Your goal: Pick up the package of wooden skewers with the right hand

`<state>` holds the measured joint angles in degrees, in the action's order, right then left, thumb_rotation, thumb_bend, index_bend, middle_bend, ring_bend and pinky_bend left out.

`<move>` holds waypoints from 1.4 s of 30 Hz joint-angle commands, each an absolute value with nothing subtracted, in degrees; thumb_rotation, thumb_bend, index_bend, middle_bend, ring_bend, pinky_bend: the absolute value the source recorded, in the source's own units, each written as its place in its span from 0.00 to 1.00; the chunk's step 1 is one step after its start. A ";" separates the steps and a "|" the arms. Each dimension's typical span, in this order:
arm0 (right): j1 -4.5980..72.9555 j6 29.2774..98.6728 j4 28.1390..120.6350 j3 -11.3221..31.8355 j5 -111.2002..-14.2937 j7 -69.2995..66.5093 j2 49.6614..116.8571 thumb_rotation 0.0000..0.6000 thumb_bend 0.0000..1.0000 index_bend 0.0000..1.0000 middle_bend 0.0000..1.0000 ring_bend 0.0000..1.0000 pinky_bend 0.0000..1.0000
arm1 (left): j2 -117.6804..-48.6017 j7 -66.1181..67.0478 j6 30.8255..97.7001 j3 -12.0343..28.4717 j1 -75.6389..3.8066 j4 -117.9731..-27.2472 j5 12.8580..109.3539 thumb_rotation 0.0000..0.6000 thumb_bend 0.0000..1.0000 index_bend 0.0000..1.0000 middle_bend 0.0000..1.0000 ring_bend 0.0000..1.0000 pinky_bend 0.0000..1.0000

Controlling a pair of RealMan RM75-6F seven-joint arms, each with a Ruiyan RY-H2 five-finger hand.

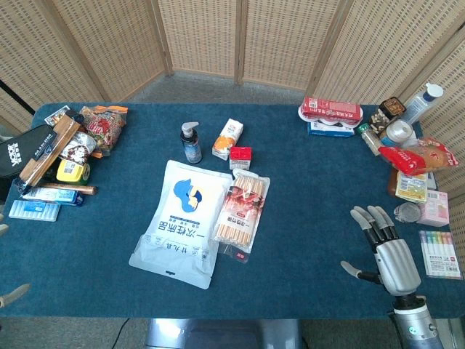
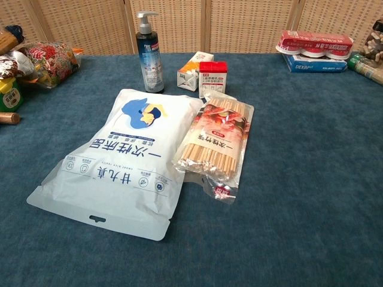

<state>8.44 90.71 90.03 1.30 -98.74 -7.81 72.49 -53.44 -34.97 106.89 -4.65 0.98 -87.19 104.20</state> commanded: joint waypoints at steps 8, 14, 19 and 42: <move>20.67 78.01 81.39 3.36 -103.68 -6.87 71.24 1.00 0.00 0.00 0.00 0.00 0.00 | -53.61 -34.44 105.61 -4.32 0.53 -87.35 103.30 1.00 0.06 0.11 0.00 0.00 0.00; 28.66 71.34 75.34 4.05 -106.43 -6.68 74.25 1.00 0.00 0.00 0.00 0.00 0.00 | -53.88 -33.64 103.78 -4.08 0.00 -87.58 102.16 1.00 0.06 0.11 0.00 0.00 0.00; 34.15 67.60 69.44 3.11 -109.19 -6.21 78.78 1.00 0.00 0.00 0.00 0.00 0.00 | -54.00 -33.44 102.27 -3.74 -0.46 -87.66 100.88 1.00 0.07 0.11 0.00 0.00 0.00; 54.19 54.67 57.66 -1.46 -113.59 -6.13 90.77 1.00 0.00 0.00 0.00 0.00 0.00 | -53.98 -35.25 99.27 -2.23 -0.96 -86.76 96.74 1.00 0.06 0.11 0.00 0.00 0.00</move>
<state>53.44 55.38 58.29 -1.06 -113.57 -6.30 90.23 -53.99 -35.19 99.32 -2.27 -0.96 -86.82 96.80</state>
